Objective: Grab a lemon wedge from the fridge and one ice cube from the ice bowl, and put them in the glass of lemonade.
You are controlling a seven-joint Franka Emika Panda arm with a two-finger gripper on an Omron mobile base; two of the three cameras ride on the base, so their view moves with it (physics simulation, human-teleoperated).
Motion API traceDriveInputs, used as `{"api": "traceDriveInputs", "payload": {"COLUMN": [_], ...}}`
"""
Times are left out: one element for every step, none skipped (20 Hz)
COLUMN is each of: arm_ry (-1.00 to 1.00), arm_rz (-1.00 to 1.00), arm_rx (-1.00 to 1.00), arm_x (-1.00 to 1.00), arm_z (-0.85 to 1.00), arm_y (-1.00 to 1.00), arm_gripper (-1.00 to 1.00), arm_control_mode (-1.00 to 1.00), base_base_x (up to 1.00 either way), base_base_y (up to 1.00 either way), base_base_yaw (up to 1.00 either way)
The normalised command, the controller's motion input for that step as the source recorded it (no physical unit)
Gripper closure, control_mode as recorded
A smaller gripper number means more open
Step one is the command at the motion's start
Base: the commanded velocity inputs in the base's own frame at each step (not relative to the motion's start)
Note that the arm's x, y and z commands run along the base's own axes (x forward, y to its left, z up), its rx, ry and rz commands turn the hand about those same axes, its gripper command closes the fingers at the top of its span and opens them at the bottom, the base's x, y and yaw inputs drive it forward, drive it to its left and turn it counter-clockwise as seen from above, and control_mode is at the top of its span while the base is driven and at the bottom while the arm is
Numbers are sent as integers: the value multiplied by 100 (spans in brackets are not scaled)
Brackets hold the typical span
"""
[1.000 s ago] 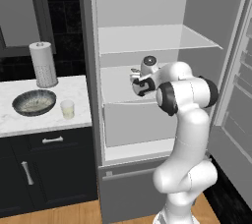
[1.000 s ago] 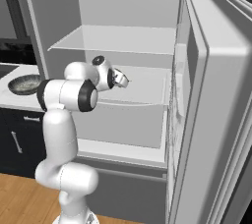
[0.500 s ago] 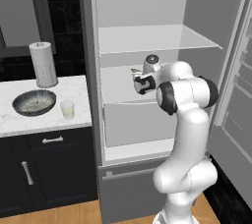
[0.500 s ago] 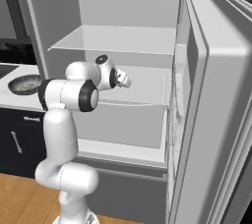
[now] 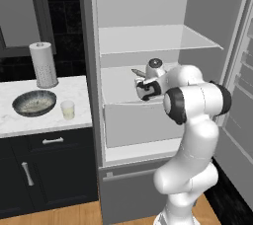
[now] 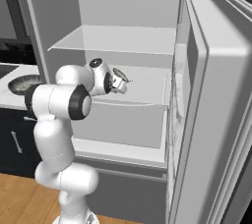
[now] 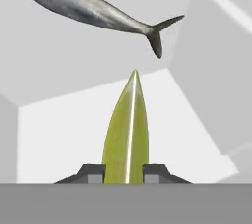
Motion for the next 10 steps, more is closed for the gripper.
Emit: {"api": "traceDriveInputs", "payload": {"arm_ry": [-8, -5, -7, -3, -4, -2, 0, 0, 0, 2], "arm_rz": [0, 1, 5, 5, 5, 3, 3, 2, 2, 0], "arm_rx": [0, 0, 0, 0, 0, 1, 2, 5, 13, 17], "arm_x": [-100, -100, -100, -100, -100, -100, -100, -100, -100, -100], "arm_z": [0, 0, 11, 23, 33, 41, 51, 62, 74, 80], "arm_y": [23, 31, 34, 35, 21, 16, 9, 0, 0, 0], "arm_gripper": [100, 100, 100, 100, 100, 100, 100, 100, 100, 100], "arm_control_mode": [-100, -100, -100, -100, -100, -100, -100, -100, -100, -100], "base_base_x": [0, 0, 0, 0, 0, 0, 0, 0, 0, 0], "base_base_y": [0, 0, 0, 0, 0, 0, 0, 0, 0, 0], "base_base_yaw": [0, 0, 0, 0, 0, 0, 0, 0, 0, 0]}}
